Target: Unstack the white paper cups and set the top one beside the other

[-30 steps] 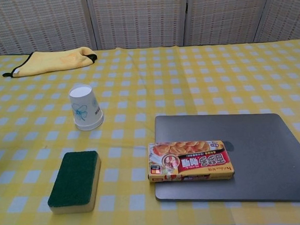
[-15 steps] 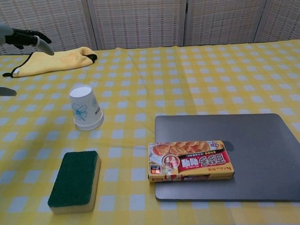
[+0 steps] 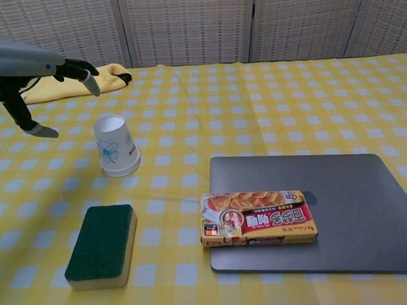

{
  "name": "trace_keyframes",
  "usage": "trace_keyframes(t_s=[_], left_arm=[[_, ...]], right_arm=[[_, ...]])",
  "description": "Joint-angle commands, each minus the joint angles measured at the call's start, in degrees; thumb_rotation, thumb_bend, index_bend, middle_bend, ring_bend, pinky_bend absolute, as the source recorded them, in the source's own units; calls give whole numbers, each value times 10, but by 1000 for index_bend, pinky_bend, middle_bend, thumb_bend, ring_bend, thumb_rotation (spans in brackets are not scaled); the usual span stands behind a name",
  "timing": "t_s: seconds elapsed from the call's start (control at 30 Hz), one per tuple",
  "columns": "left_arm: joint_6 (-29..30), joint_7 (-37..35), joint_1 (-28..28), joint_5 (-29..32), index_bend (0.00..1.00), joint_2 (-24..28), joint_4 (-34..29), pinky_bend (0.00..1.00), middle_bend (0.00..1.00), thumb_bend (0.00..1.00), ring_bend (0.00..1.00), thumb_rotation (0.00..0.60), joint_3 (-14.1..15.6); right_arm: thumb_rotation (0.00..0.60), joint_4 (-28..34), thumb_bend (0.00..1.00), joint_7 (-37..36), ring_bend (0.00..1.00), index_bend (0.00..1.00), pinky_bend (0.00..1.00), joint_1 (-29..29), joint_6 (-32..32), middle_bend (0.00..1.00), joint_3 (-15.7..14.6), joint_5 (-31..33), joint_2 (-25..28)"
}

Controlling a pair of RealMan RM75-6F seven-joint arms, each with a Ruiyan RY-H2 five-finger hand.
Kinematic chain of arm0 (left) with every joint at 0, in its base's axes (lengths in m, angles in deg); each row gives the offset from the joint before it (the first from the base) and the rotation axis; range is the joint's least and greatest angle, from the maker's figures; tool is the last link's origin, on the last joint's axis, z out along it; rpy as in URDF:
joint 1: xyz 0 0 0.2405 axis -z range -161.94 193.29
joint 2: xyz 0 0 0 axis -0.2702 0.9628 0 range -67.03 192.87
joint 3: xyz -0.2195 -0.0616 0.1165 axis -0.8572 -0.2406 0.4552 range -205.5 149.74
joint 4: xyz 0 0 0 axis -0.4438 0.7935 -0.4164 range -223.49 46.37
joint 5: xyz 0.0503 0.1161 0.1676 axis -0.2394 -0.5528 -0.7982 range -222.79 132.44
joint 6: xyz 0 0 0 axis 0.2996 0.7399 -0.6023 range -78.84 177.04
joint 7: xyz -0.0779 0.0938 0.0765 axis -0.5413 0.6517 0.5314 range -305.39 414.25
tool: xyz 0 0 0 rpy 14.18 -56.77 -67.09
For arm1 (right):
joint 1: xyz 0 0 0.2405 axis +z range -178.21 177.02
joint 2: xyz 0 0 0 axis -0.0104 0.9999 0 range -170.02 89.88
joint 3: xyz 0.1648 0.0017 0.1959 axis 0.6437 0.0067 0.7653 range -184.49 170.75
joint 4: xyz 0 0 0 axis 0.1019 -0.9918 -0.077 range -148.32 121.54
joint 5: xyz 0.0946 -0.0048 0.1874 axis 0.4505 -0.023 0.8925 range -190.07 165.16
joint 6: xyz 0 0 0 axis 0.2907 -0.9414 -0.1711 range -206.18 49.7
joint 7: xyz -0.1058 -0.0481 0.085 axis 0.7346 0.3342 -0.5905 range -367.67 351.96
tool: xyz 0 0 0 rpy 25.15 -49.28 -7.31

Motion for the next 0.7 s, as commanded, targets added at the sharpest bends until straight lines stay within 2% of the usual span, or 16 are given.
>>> trace_keyframes(t_s=[0.03,0.7], left_arm=[[1,2,18,18,199,-10,11,163,0,296,0,600,6],[-9,2,95,82,214,-60,58,163,0,296,0,600,37]], right_arm=[[600,0,182,-1,0,0,0,0,0,0,2,3,0],[600,-1,182,-13,0,0,0,-3,-8,0,3,4,5]])
